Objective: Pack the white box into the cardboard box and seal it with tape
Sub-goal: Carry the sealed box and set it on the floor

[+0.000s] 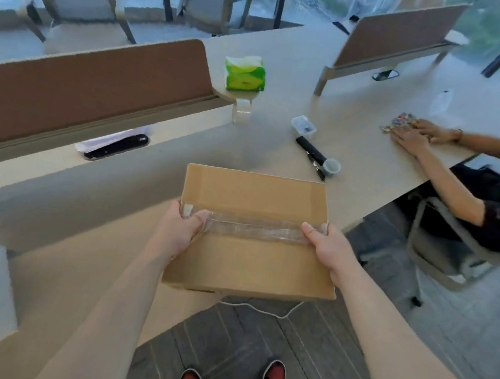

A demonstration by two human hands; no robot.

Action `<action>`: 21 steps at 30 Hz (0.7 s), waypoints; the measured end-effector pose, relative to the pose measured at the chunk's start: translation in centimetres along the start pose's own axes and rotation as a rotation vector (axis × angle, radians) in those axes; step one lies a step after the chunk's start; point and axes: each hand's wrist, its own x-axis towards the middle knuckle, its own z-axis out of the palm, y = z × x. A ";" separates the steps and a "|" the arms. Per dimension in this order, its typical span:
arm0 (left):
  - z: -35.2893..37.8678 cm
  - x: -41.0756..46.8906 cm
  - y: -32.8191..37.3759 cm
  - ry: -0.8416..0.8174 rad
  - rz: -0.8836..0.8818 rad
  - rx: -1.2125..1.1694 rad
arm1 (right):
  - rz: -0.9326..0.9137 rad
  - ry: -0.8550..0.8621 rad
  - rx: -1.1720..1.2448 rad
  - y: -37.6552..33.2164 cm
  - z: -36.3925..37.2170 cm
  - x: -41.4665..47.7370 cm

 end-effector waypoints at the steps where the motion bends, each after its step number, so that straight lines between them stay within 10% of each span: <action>1: 1.7 -0.4 0.8 -0.033 0.023 0.008 | 0.007 0.040 0.023 1.1 -1.9 -0.5; 21: 45.9 -28.5 13.5 -0.573 0.248 0.326 | 0.181 0.556 0.481 31.0 -44.7 -20.5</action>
